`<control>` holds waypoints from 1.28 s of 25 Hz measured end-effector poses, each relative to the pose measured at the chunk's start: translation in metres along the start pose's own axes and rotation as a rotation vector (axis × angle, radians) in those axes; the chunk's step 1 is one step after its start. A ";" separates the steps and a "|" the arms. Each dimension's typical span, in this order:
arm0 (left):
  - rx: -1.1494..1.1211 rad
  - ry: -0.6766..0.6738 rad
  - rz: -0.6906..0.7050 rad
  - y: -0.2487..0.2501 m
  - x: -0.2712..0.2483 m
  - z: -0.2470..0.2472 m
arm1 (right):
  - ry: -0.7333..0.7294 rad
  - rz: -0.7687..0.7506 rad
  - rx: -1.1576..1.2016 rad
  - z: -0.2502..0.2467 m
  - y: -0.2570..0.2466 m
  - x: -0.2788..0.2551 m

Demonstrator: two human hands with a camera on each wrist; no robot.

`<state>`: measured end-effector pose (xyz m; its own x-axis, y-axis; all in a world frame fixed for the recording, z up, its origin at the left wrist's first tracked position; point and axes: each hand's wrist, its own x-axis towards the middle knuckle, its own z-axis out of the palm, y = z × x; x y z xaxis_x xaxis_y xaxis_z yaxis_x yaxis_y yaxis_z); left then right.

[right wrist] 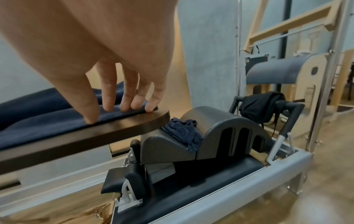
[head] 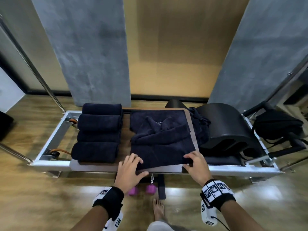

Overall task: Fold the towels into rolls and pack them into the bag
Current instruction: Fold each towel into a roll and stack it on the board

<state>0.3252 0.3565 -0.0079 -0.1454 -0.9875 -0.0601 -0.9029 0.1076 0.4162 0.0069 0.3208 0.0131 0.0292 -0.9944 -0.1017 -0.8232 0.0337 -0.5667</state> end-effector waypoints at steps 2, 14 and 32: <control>0.095 -0.047 0.002 -0.002 -0.006 -0.002 | -0.032 -0.037 -0.105 0.002 0.003 -0.007; -0.330 0.417 0.051 0.010 0.024 -0.048 | -0.112 -0.187 -0.209 -0.025 0.026 -0.002; -0.391 0.541 -0.555 0.005 0.272 -0.085 | 0.181 0.081 0.167 -0.074 -0.020 0.296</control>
<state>0.3158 0.0785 0.0553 0.5769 -0.8152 0.0512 -0.5679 -0.3552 0.7425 -0.0105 0.0179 0.0550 -0.1472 -0.9890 -0.0123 -0.7132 0.1148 -0.6915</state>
